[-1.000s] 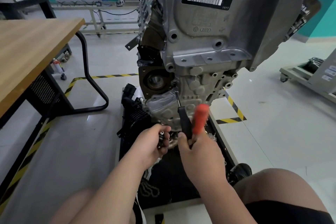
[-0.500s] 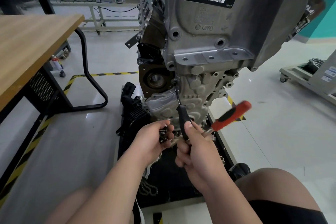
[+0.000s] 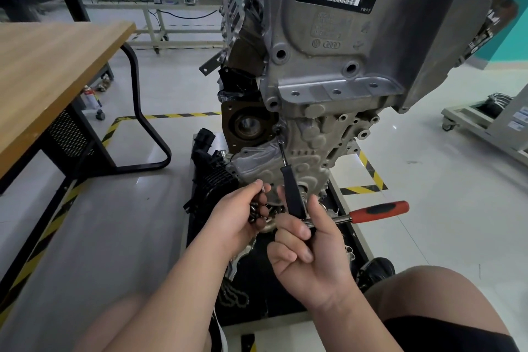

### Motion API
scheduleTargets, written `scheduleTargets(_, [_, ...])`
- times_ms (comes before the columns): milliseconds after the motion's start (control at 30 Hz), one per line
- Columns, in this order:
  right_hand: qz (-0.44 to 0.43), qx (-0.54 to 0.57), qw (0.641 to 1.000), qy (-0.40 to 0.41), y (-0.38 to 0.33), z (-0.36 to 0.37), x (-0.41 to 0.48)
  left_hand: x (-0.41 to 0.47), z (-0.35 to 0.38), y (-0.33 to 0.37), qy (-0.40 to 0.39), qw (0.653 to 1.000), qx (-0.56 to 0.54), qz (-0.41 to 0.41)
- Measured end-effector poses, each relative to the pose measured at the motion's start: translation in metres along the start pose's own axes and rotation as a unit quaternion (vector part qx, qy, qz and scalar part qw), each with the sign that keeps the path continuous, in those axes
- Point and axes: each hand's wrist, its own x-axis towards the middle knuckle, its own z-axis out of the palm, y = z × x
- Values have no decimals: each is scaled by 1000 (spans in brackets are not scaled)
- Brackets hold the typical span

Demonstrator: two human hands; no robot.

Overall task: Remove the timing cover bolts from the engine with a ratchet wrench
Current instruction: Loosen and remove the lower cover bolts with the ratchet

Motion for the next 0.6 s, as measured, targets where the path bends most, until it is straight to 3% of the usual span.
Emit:
scheduleTargets(133, [-23, -108, 992, 53, -6, 1, 0, 1, 1, 1, 17, 1000, 4, -2])
scheduleTargets(200, [-61, -238, 964, 106, -5, 3, 2, 2, 2, 1, 24, 1000, 5, -6])
scheduleTargets(233, [-92, -330, 929, 138, -6, 4, 3, 3, 3, 1, 27, 1000, 4, -9])
scheduleTargets(333, [-164, -613, 752, 179, -6, 4, 6, 6, 3, 0, 31, 999, 6, -15])
scheduleTargets(367, [-166, -636, 732, 179, -4, 4, 7, 6, 3, 0, 32, 999, 10, -16])
scheduleTargets(400, [-157, -613, 755, 173, -2, 3, 8, 7, 2, 0, 32, 999, 13, -15])
scheduleTargets(467, [-121, -455, 873, 129, 0, 4, 5, 8, -1, -1, 28, 999, 10, -12])
scheduleTargets(500, [-108, -382, 912, 102, 0, 5, 4, 9, -2, -1, 26, 1000, 7, -10])
scheduleTargets(600, [-81, -309, 945, 69, -5, 4, -1, 11, -3, 0, 23, 1000, 6, -5])
